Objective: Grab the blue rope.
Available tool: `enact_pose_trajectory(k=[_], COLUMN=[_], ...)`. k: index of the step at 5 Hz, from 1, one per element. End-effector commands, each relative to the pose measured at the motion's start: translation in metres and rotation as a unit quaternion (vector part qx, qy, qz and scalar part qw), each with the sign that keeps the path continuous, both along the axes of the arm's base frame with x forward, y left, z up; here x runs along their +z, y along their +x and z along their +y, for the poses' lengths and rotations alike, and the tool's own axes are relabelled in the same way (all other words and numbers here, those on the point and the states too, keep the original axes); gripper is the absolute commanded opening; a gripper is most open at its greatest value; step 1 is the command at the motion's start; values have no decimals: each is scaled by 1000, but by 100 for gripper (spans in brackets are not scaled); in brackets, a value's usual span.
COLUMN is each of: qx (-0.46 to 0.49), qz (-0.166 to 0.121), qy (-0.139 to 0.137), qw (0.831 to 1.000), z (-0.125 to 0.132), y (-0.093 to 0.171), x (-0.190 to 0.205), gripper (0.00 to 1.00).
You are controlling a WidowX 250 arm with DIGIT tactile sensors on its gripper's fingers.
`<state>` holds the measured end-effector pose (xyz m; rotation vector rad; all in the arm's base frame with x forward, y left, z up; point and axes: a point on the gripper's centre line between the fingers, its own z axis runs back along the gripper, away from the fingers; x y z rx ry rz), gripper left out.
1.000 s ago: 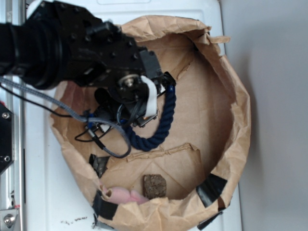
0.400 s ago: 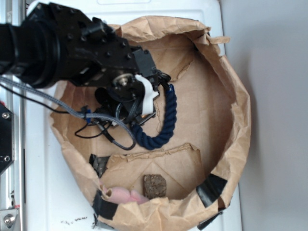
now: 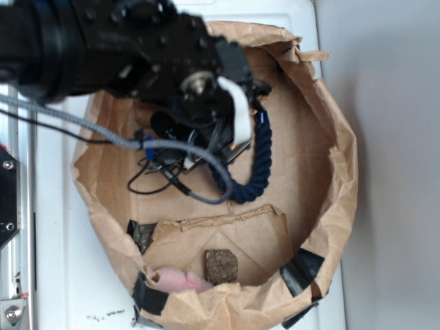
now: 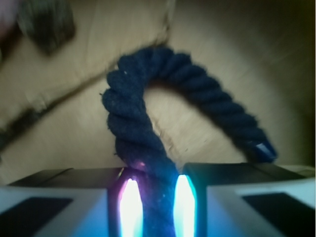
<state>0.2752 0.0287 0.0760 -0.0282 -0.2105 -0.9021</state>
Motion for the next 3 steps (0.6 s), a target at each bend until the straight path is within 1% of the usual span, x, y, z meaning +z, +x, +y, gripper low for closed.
enact_pose_trajectory(k=[1, 2, 3], qx=[69, 56, 43], qz=[-24, -28, -18], qy=[7, 23, 54], qw=[997, 998, 997], z=[13, 6, -1], y=[14, 10, 5], x=[59, 62, 62], gripper=[0, 0, 0])
